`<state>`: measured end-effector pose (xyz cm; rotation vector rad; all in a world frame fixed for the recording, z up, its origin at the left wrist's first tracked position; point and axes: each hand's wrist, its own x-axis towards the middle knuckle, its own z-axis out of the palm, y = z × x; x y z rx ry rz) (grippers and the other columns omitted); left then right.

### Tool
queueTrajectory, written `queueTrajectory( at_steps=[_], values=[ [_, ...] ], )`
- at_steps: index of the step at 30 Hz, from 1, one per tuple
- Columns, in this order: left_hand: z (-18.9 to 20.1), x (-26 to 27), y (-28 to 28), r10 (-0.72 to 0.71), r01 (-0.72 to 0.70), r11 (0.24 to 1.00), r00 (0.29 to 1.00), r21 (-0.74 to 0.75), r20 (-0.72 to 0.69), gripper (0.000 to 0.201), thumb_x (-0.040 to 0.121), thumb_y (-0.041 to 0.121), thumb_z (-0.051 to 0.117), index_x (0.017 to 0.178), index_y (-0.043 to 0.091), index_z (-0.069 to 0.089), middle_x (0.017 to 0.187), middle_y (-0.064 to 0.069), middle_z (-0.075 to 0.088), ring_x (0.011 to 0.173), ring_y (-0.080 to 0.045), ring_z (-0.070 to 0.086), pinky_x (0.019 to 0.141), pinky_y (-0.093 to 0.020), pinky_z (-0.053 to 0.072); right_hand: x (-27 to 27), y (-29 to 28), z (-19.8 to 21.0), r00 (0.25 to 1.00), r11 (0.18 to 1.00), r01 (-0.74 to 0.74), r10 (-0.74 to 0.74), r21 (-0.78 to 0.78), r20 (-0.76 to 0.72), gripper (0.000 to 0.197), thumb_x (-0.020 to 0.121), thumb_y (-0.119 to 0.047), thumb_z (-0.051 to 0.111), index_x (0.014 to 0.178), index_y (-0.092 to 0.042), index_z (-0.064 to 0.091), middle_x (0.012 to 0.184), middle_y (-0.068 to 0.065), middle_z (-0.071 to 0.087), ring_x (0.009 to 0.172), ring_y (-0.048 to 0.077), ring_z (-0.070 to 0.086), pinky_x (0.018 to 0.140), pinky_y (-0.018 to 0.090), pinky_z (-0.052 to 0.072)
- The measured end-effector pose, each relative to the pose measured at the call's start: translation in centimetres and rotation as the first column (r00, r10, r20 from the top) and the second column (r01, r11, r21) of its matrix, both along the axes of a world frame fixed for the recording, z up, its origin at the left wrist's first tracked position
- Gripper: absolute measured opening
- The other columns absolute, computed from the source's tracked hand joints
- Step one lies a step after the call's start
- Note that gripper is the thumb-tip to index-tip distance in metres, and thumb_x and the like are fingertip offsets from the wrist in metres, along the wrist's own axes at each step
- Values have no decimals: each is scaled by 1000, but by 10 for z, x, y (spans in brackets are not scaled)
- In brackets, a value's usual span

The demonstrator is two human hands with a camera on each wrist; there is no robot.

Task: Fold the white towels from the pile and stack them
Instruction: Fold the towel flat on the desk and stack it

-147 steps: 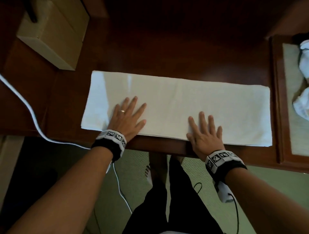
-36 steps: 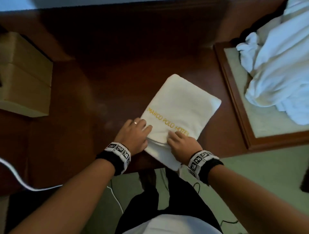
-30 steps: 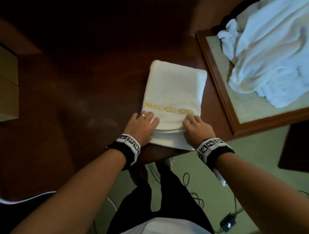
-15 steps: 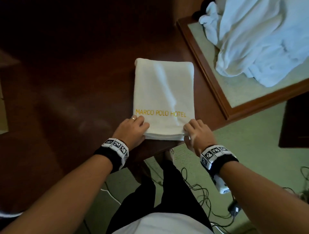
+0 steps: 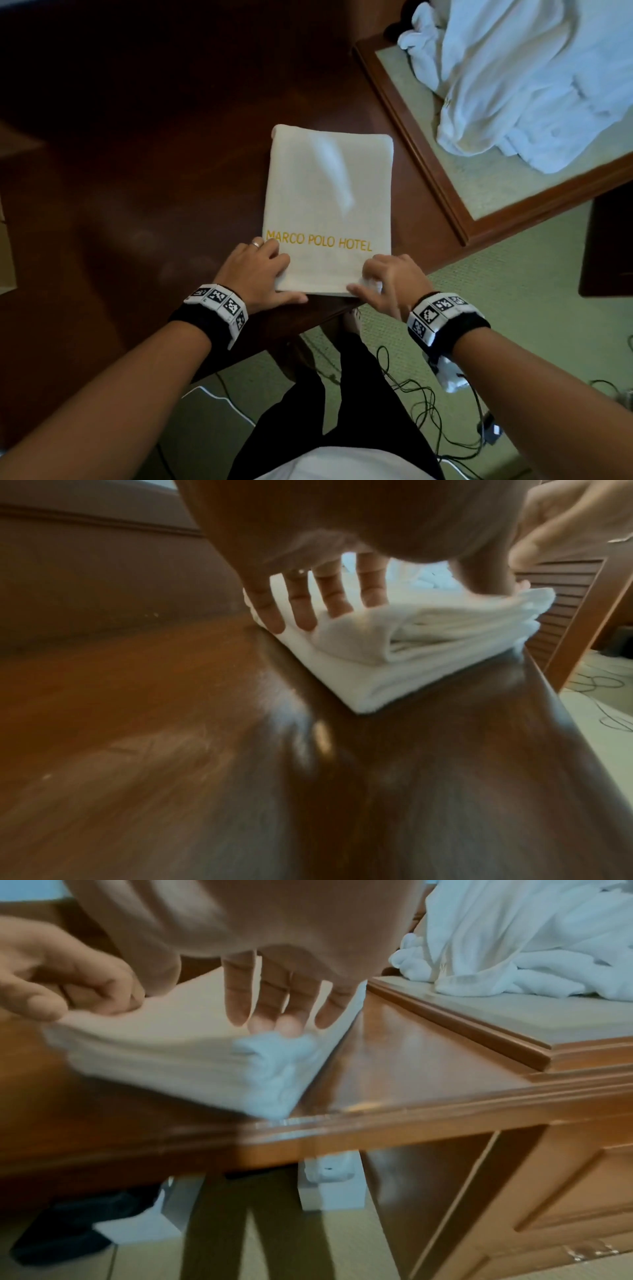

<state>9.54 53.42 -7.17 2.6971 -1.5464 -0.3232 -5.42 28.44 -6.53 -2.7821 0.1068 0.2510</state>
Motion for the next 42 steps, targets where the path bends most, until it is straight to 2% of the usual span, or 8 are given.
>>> queueTrajectory(
  at_steps=[5, 9, 13, 18, 25, 32, 37, 42],
  values=[
    [0, 14, -34, 123, -120, 988, 992, -95, 27, 69, 89, 72, 33, 130, 21, 56, 138, -7, 53, 126, -31, 47, 98, -45, 37, 46, 11, -2, 956, 986, 165, -160, 2, 244, 45, 94, -49, 45, 110, -13, 67, 112, 8, 64, 99, 31, 60, 80, 42, 51],
    [-24, 14, -31, 135, -131, 986, 990, 98, -35, 78, 93, 72, 15, 159, 31, 11, 168, 2, 3, 154, -21, 6, 119, -53, 16, 41, 18, -29, 990, 978, 136, -139, -156, -8, 67, 98, -62, 29, 155, -27, 25, 165, 9, 11, 151, 28, 15, 115, 47, 25],
    [-20, 36, 3, 147, -144, 981, 989, 132, -10, 69, 96, 64, 16, 158, 35, 15, 168, 8, 0, 154, -23, 9, 119, -55, 14, 1, -14, -40, 966, 965, 206, -227, -161, -126, 72, 95, -70, 16, 157, -37, 0, 166, -2, -7, 153, 19, -4, 120, 46, 10],
    [9, 80, -29, 149, -142, 987, 984, -74, 99, 57, 91, 43, 38, 136, 14, 58, 153, -14, 43, 140, -36, 40, 111, -53, 30, 36, -41, -16, 964, 963, 264, -263, -56, 27, 63, 97, -59, 26, 144, -21, 43, 160, 8, 28, 148, 27, 20, 112, 50, 27],
    [-4, 116, -113, 136, -143, 984, 988, 102, 73, 71, 99, 59, 23, 159, 26, 9, 168, -6, 3, 154, -26, 9, 119, -53, 17, 152, -47, -16, 999, 976, 25, -18, -218, 34, 67, 96, -58, 30, 155, -25, 26, 165, 11, 13, 150, 32, 17, 110, 51, 27],
    [-20, 115, -83, 217, -216, 962, 976, 165, 10, 76, 98, 67, 13, 160, 27, -5, 166, 8, -18, 153, -13, -12, 122, -55, 4, 127, -71, -29, 980, 979, 78, -110, -188, -169, 70, 99, -63, 16, 158, -28, -2, 164, -4, -17, 151, 15, -13, 120, 51, 3],
    [-2, 91, -75, 533, -527, 844, 844, 94, -59, 72, 93, 58, 46, 151, 18, 30, 154, -13, 36, 138, -35, 36, 108, -51, 33, 106, -58, -17, 924, 934, 357, -355, -9, -143, 67, 98, -48, 47, 153, -19, 22, 163, 9, 14, 144, 34, 26, 108, 51, 34],
    [10, 49, -53, 754, -735, 644, 565, 212, -334, 48, 91, 57, 55, 116, 16, 54, 121, -12, 63, 111, -35, 60, 81, -39, 43, 63, -33, -13, 729, 705, 683, -642, 191, -237, 41, 93, -42, 59, 120, -11, 57, 113, 14, 64, 108, 35, 59, 85, 37, 46]
  ],
)
